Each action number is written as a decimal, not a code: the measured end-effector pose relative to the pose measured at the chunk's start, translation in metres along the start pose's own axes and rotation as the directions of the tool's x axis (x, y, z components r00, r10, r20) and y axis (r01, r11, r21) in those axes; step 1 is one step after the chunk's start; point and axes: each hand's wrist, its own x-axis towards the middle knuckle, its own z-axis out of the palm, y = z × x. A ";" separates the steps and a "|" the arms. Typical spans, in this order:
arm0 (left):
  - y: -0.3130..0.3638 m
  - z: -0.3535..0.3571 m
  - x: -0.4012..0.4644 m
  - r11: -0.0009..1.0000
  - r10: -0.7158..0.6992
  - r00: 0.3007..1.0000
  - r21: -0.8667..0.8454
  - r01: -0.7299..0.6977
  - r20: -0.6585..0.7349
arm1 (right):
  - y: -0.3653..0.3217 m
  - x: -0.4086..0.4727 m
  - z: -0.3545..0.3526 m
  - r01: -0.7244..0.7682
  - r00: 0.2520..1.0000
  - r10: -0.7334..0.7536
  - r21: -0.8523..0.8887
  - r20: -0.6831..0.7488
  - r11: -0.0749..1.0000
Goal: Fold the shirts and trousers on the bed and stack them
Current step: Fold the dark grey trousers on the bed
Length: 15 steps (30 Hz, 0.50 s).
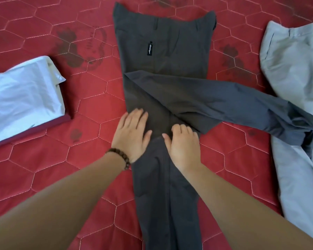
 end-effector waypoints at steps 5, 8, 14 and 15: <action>-0.026 0.015 0.033 0.997 -0.064 0.990 0.046 0.058 0.129 | -0.016 0.013 0.013 -0.098 0.987 0.111 -0.117 0.114 0.988; -0.029 0.020 0.029 0.998 -0.037 0.992 0.045 0.032 0.117 | -0.018 0.009 0.014 -0.116 0.990 0.121 -0.069 0.068 0.991; -0.031 0.016 0.030 1.000 -0.019 0.991 0.027 0.015 0.129 | -0.019 -0.012 0.016 -0.053 0.998 0.055 -0.047 0.034 0.997; -0.030 0.015 0.029 0.999 -0.030 0.990 0.029 0.026 0.139 | -0.017 -0.013 0.017 -0.049 0.999 0.049 -0.015 0.005 0.999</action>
